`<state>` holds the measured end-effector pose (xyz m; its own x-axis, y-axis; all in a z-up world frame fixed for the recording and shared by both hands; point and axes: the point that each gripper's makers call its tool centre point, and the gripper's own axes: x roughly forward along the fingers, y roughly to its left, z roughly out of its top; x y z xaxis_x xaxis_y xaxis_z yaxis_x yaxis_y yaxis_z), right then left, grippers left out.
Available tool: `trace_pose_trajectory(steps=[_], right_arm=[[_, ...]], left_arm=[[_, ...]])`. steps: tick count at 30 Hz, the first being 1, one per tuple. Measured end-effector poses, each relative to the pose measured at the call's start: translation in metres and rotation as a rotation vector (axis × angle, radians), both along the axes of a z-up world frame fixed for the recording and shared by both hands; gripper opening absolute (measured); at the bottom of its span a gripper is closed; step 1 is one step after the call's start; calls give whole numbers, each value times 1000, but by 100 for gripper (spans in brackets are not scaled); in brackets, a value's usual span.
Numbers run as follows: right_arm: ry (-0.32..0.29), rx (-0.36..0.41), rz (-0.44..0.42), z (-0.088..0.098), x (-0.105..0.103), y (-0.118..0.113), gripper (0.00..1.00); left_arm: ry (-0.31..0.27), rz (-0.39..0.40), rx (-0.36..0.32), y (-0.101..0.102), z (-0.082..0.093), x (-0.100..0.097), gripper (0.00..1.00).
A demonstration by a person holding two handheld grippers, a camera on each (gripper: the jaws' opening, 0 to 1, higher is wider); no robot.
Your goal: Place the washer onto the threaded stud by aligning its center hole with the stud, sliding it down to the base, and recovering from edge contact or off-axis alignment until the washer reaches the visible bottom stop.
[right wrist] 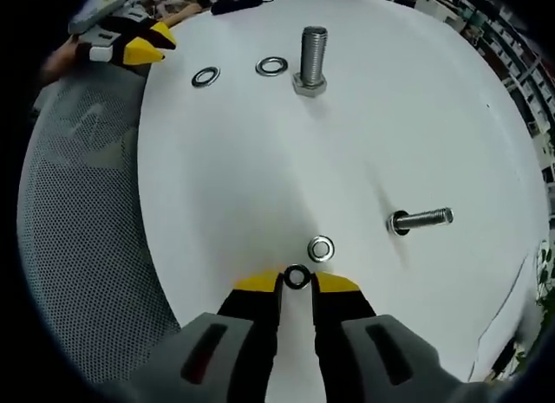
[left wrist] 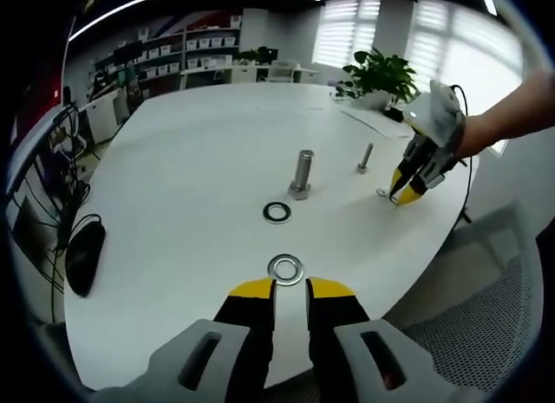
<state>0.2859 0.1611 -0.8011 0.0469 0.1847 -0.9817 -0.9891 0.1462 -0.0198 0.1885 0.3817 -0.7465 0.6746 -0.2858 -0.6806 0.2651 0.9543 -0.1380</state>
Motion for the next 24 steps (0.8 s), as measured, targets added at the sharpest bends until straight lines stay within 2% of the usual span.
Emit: trace_pose_trajectory(steps=[7, 11, 16, 21, 24], right_arm=[[24, -51, -15, 1, 1, -1, 15], [1, -114, 4, 1, -1, 0, 15], [-22, -148, -11, -1, -1, 2, 15], [-36, -131, 0, 0, 1, 0, 15], [-29, -74, -5, 1, 1, 0, 15]], left_arm=[[13, -7, 4, -1, -2, -1, 11], [15, -9, 5, -1, -3, -1, 11], [19, -11, 9, -1, -3, -1, 11], [20, -9, 9, -1, -4, -1, 11], [20, -8, 10, -1, -4, 0, 11]])
